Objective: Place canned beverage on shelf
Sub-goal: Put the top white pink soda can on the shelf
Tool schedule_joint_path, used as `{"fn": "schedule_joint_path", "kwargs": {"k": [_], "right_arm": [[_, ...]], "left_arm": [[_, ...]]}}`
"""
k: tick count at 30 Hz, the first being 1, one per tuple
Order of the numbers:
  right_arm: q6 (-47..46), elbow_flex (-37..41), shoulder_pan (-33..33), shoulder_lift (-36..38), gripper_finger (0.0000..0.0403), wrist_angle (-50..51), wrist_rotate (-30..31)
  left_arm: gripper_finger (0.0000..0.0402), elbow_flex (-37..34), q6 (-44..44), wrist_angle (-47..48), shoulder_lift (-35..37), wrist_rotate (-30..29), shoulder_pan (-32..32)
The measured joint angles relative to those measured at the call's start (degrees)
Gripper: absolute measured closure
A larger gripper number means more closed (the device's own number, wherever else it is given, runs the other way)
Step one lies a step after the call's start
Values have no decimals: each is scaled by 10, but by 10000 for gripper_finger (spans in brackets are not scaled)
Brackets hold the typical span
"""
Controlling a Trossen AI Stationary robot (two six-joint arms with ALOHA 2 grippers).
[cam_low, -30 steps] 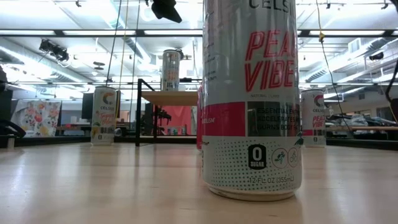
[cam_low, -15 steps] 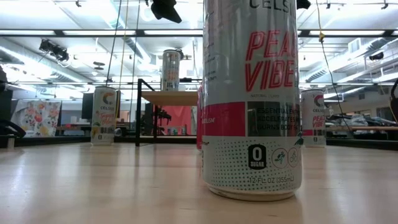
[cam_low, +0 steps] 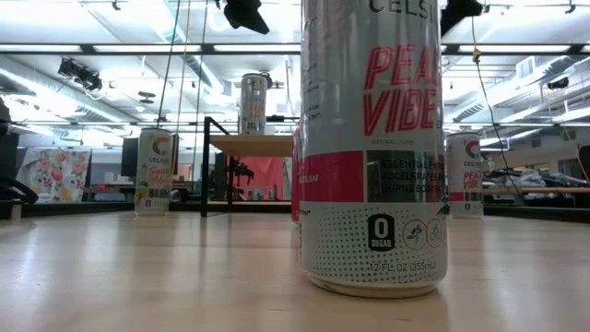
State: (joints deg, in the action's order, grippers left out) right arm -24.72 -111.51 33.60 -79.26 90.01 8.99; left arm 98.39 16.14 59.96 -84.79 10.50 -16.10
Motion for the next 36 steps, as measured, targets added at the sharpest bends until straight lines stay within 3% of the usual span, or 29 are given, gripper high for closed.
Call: {"fn": "schedule_joint_path", "kwargs": {"k": [14,19,26,30,36], "right_arm": [[-49,232,-5,80,124,-10,34],[-31,248,-5,81,124,-22,15],[-20,256,-5,81,120,-52,33],[18,256,-5,83,120,-65,7],[29,256,-5,82,117,-65,22]], "left_arm": [[49,0,-3,0,0,0,0],[49,0,-3,0,0,0,0],[49,0,-3,0,0,0,0],[49,0,-6,0,0,0,0],[49,0,-7,0,0,0,0]]}}
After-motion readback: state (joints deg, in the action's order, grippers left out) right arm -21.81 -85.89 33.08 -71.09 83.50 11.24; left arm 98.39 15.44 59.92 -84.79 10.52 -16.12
